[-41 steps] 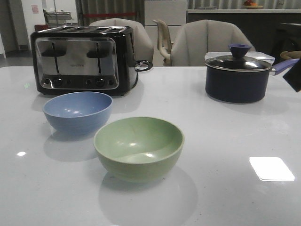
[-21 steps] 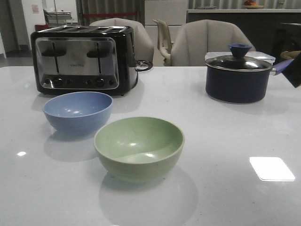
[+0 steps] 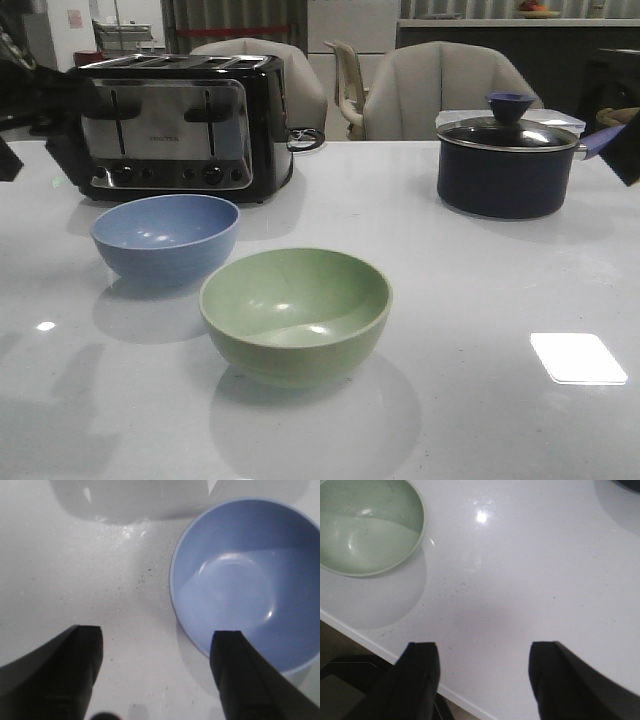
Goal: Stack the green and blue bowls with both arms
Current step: 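Lower the left gripper onto the rim of the blue bowl and grasp, then lift the blue bowl and move it above the green bowl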
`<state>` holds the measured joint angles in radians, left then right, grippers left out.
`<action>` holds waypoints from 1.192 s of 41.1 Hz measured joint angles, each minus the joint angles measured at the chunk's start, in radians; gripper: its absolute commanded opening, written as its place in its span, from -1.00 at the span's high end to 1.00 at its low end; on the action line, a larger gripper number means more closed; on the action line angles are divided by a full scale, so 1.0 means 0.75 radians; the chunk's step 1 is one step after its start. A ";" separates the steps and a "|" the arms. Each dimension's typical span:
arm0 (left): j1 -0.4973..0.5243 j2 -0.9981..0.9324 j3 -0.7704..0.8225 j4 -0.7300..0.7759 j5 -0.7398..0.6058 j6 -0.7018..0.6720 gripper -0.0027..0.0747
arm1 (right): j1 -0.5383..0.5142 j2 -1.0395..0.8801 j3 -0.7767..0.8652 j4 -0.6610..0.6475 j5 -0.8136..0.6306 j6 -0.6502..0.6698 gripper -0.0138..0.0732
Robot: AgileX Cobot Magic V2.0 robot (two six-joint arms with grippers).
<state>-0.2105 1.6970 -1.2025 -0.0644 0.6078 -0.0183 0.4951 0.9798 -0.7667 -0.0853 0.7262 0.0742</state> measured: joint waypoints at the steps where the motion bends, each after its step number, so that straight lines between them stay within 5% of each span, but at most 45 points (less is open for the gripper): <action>1: 0.000 0.025 -0.017 -0.007 0.000 0.000 -0.40 | 0.000 0.000 0.000 0.000 0.000 0.000 -0.48; 16: 0.000 0.329 -0.207 -0.060 -0.029 0.000 -0.37 | 0.000 0.000 0.000 0.000 0.000 0.000 -0.48; 36: 0.000 0.365 -0.218 -0.082 -0.038 0.000 0.66 | 0.000 0.000 0.000 0.000 0.000 0.002 -0.48; 49: 0.000 0.340 -0.221 -0.085 0.024 0.012 0.67 | 0.000 0.000 0.000 0.000 0.000 0.002 -0.48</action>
<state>-0.2105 1.9522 -1.3681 -0.1280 0.6257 -0.0091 0.4951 0.9798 -0.7667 -0.0853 0.7262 0.0755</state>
